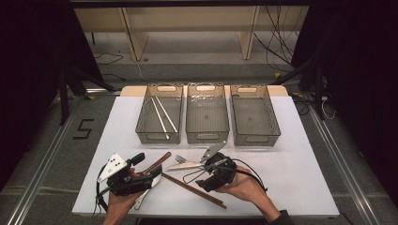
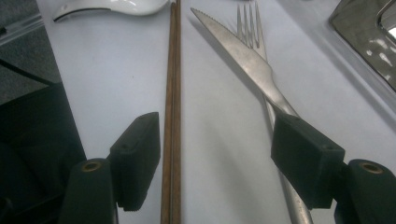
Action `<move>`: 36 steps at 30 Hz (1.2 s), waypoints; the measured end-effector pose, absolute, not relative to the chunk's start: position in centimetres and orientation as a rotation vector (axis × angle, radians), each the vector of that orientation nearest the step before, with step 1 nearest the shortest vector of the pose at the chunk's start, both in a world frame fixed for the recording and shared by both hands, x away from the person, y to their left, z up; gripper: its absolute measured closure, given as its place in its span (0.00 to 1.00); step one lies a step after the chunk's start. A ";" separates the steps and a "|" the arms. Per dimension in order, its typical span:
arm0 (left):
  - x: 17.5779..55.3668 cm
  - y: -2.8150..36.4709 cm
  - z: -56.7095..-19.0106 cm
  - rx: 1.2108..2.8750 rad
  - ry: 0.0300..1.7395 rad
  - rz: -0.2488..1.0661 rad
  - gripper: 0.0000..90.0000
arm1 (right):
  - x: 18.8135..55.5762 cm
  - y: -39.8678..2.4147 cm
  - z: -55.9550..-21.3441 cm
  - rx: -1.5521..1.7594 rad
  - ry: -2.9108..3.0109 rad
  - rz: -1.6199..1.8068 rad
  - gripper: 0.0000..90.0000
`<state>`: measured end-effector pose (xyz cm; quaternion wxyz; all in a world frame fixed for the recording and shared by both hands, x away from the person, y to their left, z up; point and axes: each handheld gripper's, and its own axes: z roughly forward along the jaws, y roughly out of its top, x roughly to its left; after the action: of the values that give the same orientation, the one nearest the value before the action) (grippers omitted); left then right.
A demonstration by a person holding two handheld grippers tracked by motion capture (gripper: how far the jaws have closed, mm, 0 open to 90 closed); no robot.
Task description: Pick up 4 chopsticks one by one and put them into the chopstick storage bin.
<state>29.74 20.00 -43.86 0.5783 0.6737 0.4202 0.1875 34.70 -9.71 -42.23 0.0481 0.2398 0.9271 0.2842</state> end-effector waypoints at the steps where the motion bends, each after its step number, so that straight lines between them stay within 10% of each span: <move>1: 29.7 20.0 -43.9 1.576 0.983 0.439 0.18 | 34.7 -9.7 -42.3 0.728 2.829 0.860 0.37; 36: 29.7 20.0 -43.8 1.581 0.980 0.441 0.18 | 34.0 -8.9 -46.0 0.633 2.958 0.533 0.54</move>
<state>29.74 19.98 -43.83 0.5770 0.6754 0.4188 0.1885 33.97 -8.93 -46.02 0.0348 0.2061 0.9624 0.1735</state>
